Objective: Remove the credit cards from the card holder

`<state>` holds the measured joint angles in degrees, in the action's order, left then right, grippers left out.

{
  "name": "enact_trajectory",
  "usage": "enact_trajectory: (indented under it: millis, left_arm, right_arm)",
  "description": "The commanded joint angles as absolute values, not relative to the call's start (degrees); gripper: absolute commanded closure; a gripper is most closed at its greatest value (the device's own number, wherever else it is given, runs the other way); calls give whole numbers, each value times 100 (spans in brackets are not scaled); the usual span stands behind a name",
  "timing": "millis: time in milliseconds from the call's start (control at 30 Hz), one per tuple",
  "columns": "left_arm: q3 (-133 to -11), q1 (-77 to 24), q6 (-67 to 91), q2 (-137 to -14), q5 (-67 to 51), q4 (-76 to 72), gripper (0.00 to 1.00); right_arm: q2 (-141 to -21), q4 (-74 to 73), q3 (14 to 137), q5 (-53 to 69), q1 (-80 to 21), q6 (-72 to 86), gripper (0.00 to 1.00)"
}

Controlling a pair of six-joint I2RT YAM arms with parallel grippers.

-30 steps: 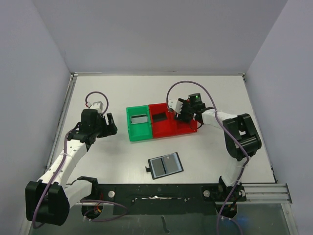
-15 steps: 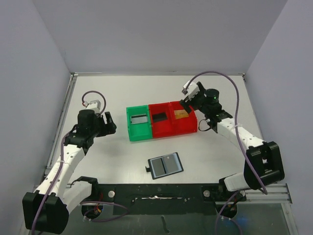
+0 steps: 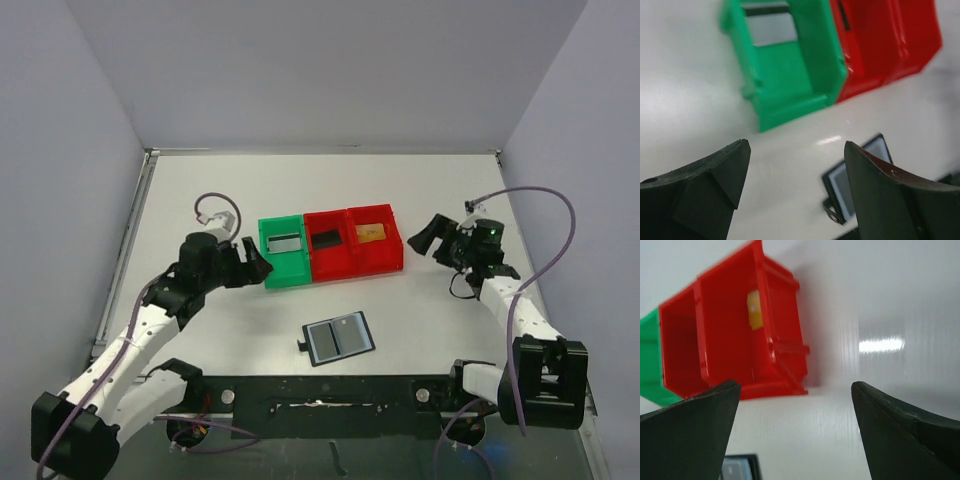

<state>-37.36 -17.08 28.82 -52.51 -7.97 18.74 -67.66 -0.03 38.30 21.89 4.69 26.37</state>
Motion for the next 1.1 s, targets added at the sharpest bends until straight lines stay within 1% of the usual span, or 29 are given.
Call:
enact_trajectory:
  millis: [0,133,167,233,333,400,467,567,600,733,867,967,1067]
  left_arm:
    - [-3788,-3261,3948,-5017,-461,1227,25]
    - [-3550,-4656,4789,-5207,223,650,31]
    - [-3484,-5050,4991,-5318,342,472,34]
    - [-3388,-5580,5316,-5625,547,61,38]
    - [-3307,-6215,5801,-6224,956,-674,44]
    - [-3325,-6437,6029,-6667,1024,-1114,47]
    - [-3415,-6539,6240,-7110,978,-1207,51]
    - [-3545,-6599,6585,-7547,978,-894,62]
    - [-3485,-6620,6738,-7605,1012,-836,64]
    - [-3080,-6862,7226,-7477,1311,-949,64]
    - [-2761,-6886,7609,-7170,1628,-628,64]
    - [-2541,-6861,7663,-7057,1500,-752,64]
    - [-2428,-6869,7724,-7092,1504,-771,64]
  right_arm:
    - [-6136,-522,3207,2695,73,4005,2]
    - [-4968,-910,2749,1515,-773,4576,1]
    - [-4586,-955,2617,1333,-931,4860,3]
    - [-4086,-679,2205,1340,-1234,5297,8]
    - [-3758,-551,1729,1467,-1605,5811,17]
    - [-3839,-668,1684,1549,-1788,5940,22]
    - [-4008,-667,1717,1590,-2062,5971,27]
    - [-4308,-657,1819,1345,-2566,6012,30]
    - [-4421,-645,1846,1215,-2795,6060,32]
    - [-4936,-697,2004,872,-3309,6304,37]
    - [-5416,-410,2141,620,-3826,6489,41]
    - [-5729,-353,2360,537,-4077,6503,43]
    - [-5984,-253,2491,515,-4252,6524,49]
